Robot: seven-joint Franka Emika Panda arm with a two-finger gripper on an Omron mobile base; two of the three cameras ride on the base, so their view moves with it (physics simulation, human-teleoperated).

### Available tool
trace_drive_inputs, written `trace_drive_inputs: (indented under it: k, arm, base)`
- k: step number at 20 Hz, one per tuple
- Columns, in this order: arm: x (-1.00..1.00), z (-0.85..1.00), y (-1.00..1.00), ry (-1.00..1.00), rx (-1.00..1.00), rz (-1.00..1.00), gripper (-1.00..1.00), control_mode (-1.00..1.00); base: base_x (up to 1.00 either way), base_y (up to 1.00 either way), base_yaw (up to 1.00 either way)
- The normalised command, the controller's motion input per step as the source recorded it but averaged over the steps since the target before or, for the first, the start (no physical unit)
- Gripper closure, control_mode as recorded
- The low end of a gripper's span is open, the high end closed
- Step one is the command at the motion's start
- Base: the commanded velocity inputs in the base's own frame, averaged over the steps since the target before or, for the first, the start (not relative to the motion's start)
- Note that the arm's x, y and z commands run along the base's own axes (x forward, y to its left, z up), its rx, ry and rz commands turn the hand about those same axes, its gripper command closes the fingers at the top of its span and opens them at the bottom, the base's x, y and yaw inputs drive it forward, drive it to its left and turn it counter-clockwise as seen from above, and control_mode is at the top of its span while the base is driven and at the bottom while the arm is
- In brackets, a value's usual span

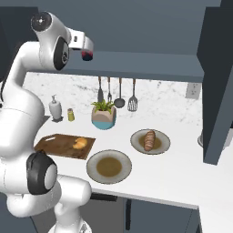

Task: From the different types of pastries on the counter, select a croissant and place it on the cutting board. Then retrieve a jar of jam from the cabinet and place it alongside the croissant on the cutting board.

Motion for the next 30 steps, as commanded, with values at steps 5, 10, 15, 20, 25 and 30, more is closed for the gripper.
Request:
trace_drive_inputs:
  k: [5, 10, 15, 20, 25, 30]
  arm:
    - [0.13, -0.05, 0.05, -0.04, 0.0, 0.0, -1.0, -1.0]
    - [0.52, -0.23, 0.21, -0.16, 0.0, 0.0, -1.0, -1.0]
    - [0.66, -0.17, 0.04, -0.1, 0.0, 0.0, -1.0, -1.0]
    - [0.63, -0.09, -0.13, -0.06, 0.01, 0.0, -1.0, -1.0]
    - [0.26, -0.03, -0.24, -0.03, 0.04, 0.0, -1.0, -1.0]
    - [0.0, -0.08, -0.12, 0.0, 0.01, 0.0, -1.0, -1.0]
  base:
    - [0.0, 0.0, 0.0]
    - [0.0, 0.0, 0.0]
    - [0.0, 0.0, 0.0]
    - [0.0, 0.0, 0.0]
    - [0.0, 0.0, 0.0]
    - [0.0, 0.0, 0.0]
